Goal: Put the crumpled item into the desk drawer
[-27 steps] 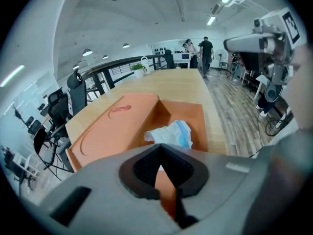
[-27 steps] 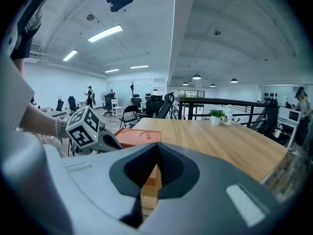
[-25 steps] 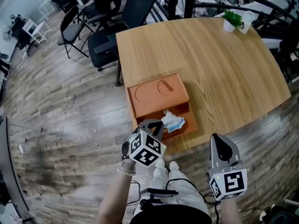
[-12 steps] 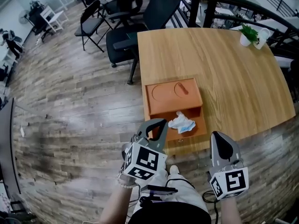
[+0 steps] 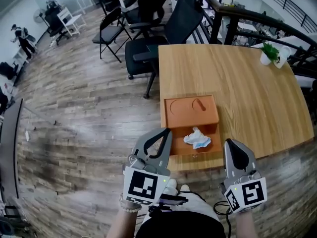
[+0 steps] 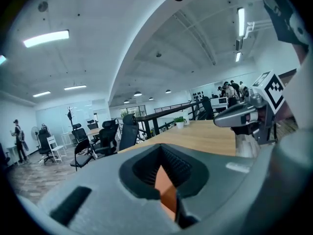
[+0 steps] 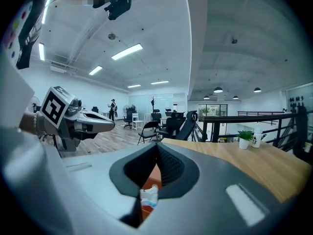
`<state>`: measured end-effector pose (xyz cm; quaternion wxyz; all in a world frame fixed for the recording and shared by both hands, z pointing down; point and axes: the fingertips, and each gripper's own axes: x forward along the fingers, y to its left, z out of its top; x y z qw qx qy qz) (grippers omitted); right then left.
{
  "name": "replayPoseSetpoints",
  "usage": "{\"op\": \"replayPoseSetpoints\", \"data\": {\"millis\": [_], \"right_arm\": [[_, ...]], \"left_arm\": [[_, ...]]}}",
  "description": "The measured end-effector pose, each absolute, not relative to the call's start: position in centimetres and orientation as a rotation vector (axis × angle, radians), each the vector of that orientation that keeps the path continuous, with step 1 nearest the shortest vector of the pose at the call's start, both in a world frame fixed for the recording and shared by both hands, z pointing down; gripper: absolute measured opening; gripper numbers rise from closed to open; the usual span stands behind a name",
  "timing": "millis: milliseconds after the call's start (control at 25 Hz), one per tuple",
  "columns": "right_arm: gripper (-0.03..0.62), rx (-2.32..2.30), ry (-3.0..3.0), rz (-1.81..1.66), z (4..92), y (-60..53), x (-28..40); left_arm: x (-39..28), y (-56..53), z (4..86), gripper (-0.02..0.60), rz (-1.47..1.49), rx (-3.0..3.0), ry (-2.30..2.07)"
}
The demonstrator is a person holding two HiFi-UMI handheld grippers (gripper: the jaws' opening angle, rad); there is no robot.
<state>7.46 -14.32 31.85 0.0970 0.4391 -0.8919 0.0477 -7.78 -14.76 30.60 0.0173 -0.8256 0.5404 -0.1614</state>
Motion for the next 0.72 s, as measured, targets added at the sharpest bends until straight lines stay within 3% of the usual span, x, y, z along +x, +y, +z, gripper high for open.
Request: {"op": "replayPoseSetpoints", "data": {"millis": [720], "right_arm": [[-0.002, 1.257, -2.781, 0.065, 26.5, -12.9, 6.0]], "left_arm": [[-10.2, -10.0, 24.4, -0.002, -0.445, -2.376, 1.682]]}}
